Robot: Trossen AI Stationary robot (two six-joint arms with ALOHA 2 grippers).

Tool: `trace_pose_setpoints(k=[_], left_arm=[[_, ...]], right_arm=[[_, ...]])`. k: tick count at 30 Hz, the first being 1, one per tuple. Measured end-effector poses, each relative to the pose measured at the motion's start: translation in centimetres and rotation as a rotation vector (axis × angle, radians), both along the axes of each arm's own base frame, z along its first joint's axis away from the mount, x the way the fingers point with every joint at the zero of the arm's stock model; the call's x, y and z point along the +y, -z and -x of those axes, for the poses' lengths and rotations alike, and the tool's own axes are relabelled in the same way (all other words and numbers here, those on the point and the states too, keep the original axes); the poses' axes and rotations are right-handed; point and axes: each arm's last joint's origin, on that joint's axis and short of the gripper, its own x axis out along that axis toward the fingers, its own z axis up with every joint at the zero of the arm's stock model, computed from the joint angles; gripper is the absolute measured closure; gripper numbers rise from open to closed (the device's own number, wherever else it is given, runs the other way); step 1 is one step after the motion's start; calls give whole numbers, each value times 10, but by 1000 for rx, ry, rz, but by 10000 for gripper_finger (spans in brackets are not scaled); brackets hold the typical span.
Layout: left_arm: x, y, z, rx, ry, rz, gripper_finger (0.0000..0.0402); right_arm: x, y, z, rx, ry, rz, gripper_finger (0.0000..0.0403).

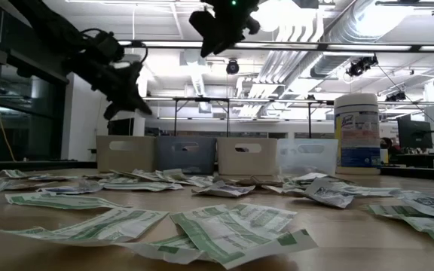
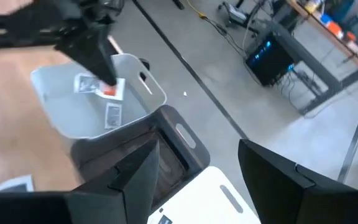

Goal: Pick & Place First Aid Supplies
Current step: Put the orange ointment pack into the gray bin, then put the green bandage into the transparent bin

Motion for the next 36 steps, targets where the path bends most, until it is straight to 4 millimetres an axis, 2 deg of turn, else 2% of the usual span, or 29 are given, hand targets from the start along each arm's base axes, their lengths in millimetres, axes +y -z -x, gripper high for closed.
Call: trace_pose_setpoints(k=[6,11,16,23,28,36], left_arm=[[8,20,1,155,-114,17,401],[11,33,-2,181,-102,66,398],[13,40,-3,199,-99,92,373],[13,40,-3,198,-79,87,315],[11,36,-3,174,-15,61,292],[1,9,2,118,76,-99,291]], right_arm=[[-13,0,2,-12,25,-16,188],[-16,0,3,-14,35,-16,189],[-16,0,3,-13,35,-16,191],[-15,3,5,6,43,-38,190],[-12,8,11,30,41,-142,191],[-1,7,48,183,74,-407,196]])
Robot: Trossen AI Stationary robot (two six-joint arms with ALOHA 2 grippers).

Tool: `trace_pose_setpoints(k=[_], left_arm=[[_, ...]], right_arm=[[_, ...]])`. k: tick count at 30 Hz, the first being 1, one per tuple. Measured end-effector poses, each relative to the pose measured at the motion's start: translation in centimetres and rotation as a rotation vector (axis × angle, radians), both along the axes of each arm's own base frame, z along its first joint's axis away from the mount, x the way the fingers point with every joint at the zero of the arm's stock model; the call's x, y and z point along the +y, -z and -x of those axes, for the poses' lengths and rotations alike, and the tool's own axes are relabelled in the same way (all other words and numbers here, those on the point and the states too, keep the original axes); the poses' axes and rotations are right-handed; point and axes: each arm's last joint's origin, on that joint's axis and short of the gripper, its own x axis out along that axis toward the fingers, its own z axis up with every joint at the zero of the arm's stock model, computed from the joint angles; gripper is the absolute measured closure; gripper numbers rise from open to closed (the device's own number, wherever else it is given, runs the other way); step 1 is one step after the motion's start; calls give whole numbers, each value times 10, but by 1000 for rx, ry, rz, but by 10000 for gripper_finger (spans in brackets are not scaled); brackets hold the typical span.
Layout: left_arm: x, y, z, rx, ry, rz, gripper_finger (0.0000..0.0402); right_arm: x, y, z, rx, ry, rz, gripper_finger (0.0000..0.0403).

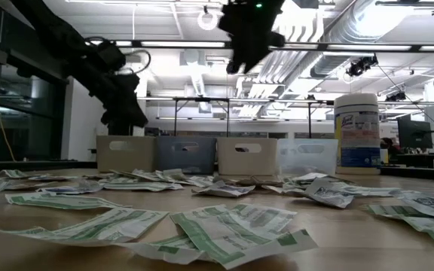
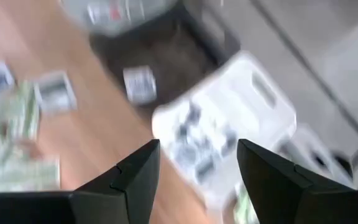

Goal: Pick & Place First Aid Supplies
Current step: Put the green bandage into the transparent bin

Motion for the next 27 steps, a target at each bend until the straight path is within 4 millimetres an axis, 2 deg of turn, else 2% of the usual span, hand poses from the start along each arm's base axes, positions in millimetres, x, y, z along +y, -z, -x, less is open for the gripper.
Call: trace_pose_setpoints(k=[6,13,20,27], left_arm=[[-15,-25,4,-57,77,-125,291],[-46,-47,-8,-122,200,-214,291],[-78,-59,-22,-158,308,-266,291],[-93,-62,-30,-162,353,-282,291]], right_arm=[[14,8,22,201,-5,-114,197],[54,56,38,265,-57,-242,198],[98,88,70,243,-175,-353,199],[120,113,92,301,-380,-304,199]])
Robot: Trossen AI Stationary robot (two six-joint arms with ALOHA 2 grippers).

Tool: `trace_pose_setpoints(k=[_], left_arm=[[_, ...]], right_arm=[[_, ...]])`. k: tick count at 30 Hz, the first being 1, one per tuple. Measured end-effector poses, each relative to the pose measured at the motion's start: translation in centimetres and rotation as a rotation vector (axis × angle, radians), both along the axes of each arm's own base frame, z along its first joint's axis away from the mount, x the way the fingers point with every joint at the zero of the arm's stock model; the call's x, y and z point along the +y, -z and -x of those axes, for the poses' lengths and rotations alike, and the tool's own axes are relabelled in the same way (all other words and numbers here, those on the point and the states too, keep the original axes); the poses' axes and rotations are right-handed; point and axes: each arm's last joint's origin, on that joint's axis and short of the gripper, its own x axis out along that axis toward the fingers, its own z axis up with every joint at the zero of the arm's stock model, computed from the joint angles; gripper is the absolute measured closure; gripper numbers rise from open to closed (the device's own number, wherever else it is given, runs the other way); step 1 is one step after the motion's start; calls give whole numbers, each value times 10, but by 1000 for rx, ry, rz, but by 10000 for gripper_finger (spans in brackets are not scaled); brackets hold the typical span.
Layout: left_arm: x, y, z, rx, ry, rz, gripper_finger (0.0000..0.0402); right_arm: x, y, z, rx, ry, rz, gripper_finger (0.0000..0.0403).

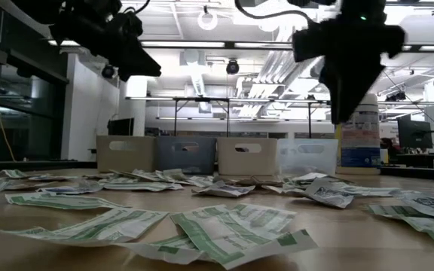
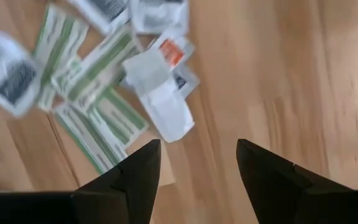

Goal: Pick & Place First Aid Supplies
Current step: Put the green bandage into the transparent bin

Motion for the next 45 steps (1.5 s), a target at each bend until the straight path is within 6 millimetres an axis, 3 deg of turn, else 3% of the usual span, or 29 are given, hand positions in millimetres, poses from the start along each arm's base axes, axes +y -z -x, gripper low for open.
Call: trace_pose_setpoints(k=[4,11,18,25,38,45], left_arm=[[-3,2,-1,16,18,0,291],[-3,2,-1,20,14,3,291],[-3,2,-1,20,14,3,291],[-3,2,-1,20,16,4,291],[-3,2,-1,20,14,5,291],[-3,2,-1,20,14,6,291]], right_arm=[[4,20,4,-7,-114,18,199],[4,50,13,-31,-130,-4,199],[5,61,11,-125,-195,0,199],[3,77,21,-103,-189,12,199],[3,83,20,-93,-262,28,200],[5,93,17,-66,-260,-5,229]])
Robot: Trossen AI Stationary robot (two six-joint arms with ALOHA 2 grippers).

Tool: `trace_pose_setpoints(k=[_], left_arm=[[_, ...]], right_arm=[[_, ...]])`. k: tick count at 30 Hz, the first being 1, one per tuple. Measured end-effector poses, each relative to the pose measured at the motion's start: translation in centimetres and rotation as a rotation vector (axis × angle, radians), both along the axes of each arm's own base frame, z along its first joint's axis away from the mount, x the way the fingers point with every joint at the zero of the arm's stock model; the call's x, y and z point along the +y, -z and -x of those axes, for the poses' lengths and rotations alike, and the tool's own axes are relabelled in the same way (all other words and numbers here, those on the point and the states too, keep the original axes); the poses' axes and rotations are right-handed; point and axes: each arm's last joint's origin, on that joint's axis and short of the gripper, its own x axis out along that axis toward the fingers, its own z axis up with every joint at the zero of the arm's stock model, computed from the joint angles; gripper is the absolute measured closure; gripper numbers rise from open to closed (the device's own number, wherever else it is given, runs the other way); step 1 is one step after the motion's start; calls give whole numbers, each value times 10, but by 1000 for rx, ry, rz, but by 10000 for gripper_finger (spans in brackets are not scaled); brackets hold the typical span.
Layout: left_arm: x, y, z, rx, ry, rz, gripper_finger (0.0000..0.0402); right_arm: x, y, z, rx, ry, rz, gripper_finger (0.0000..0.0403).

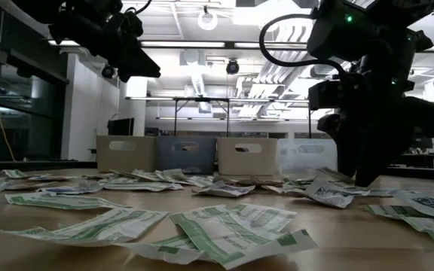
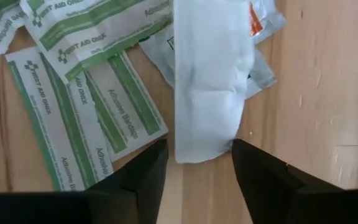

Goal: Pick & Place First Aid Supplies
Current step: Put the green bandage into the transparent bin

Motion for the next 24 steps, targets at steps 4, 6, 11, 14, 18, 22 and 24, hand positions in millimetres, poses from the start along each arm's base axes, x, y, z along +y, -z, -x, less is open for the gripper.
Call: trace_pose_setpoints(k=[4,6,11,14,18,22,24], left_arm=[[0,0,0,-1,2,1,291],[0,0,0,0,3,1,291],[0,0,0,0,3,1,291],[0,0,0,-2,9,3,291],[0,0,0,-3,15,5,291],[-1,0,0,-9,36,11,291],[-1,0,0,-9,42,13,291]], right_arm=[[1,0,0,5,27,-26,267],[1,1,0,8,36,-41,289],[1,1,0,9,88,-68,346],[1,1,1,11,113,-90,380],[1,-3,2,0,144,-118,397],[2,-10,6,-3,194,-178,397],[3,-17,6,-28,205,-212,401]])
